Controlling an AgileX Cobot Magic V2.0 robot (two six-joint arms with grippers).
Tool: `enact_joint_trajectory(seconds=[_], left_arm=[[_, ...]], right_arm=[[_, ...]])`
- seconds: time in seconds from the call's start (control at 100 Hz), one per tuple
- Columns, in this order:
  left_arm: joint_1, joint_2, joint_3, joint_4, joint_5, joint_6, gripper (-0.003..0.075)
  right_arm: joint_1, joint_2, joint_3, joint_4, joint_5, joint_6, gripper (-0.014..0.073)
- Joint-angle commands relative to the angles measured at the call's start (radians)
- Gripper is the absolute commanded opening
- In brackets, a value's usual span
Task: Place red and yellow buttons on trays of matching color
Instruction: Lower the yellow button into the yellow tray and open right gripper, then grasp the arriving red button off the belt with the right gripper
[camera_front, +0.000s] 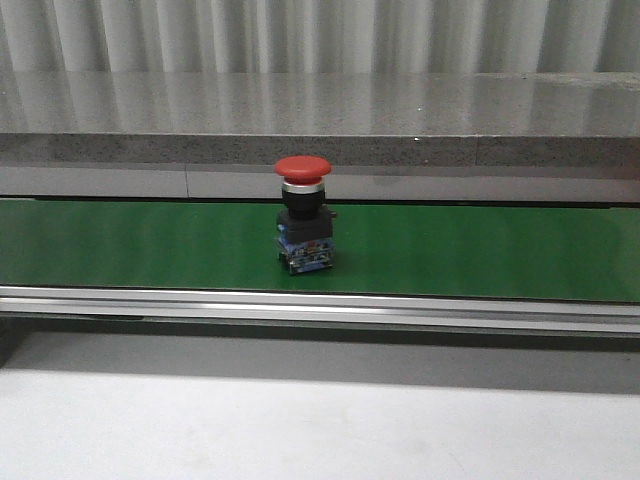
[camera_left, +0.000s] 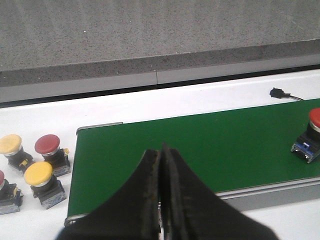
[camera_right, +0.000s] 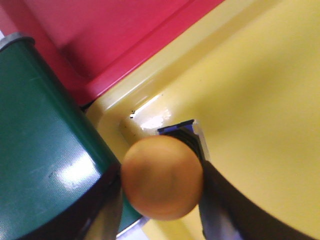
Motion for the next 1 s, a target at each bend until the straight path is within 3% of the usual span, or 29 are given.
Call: enact_joint_trajectory(seconds=[0.0,0.27,0.53,0.99], left_arm=[[-0.008,0.006,-0.030,-0.015,-0.076,0.000,-0.0020],[-0.008,0.006,-0.030,-0.015,-0.076,0.000,-0.0020],[-0.008,0.006,-0.030,-0.015,-0.076,0.000,-0.0020],[-0.008,0.006,-0.030,-0.015,-0.076,0.000,-0.0020]], right_arm=[[-0.008,0.006,-0.022,0.025,-0.061,0.000,0.0142],[-0.008,0.081,-0.022,0.026,-0.108,0.000,0.0173],[-0.008,0.092,-0.022,0.027,-0.120,0.000,0.0473],[-0.003,-0.120,-0.022,0.025,-0.026,-0.001,0.0478]])
